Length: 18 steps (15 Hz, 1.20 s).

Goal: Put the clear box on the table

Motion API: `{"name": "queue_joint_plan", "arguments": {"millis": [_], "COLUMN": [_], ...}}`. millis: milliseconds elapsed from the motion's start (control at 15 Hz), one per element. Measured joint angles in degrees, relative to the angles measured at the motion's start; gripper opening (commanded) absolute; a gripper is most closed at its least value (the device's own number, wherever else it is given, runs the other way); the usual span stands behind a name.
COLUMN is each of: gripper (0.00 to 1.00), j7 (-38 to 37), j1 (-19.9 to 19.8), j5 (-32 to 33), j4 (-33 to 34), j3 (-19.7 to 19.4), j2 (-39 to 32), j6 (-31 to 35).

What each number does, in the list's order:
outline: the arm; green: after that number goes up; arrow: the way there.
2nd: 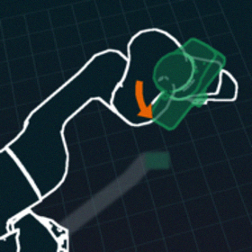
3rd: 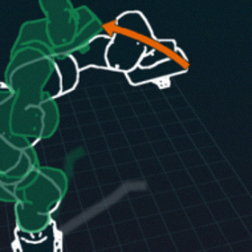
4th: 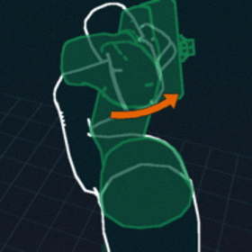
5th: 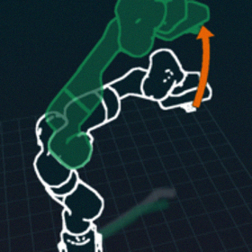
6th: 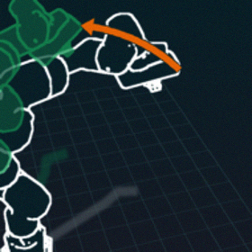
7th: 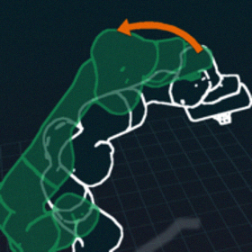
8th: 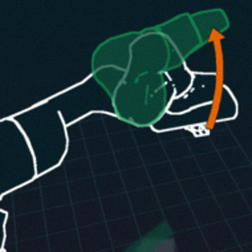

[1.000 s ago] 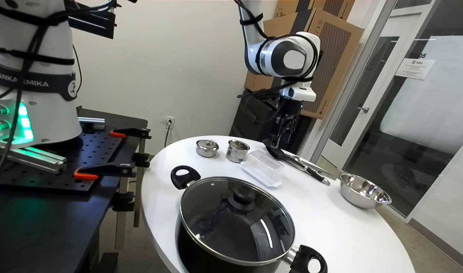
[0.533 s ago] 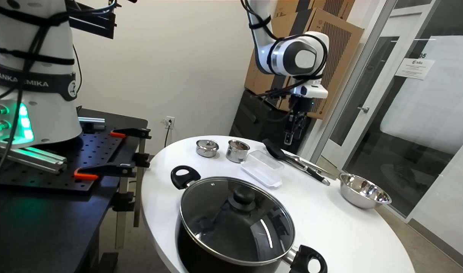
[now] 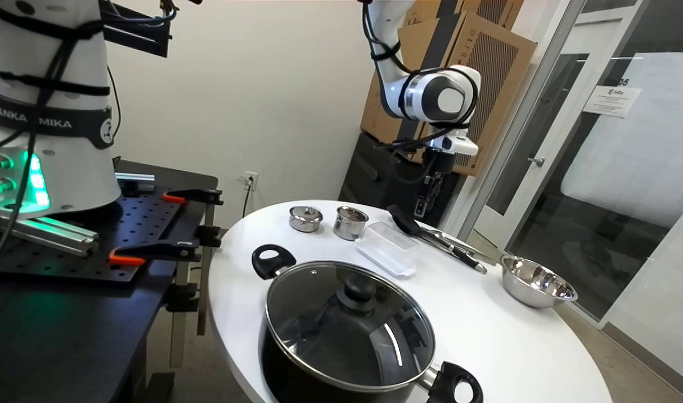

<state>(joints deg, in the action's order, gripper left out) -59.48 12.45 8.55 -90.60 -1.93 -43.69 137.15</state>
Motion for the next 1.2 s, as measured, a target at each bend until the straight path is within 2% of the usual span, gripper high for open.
{"name": "queue_joint_plan", "arguments": {"millis": [733,1200], "gripper": [1.0,1.0], "j7": [-1.2,-1.26], "j1": [4.1,5.13], "j5": [0.02,0.51], "j4": [0.21,-4.01], "j3": [-1.75,-2.99], "j2": [-1.94,-1.11], "j6": [0.3,2.46]}}
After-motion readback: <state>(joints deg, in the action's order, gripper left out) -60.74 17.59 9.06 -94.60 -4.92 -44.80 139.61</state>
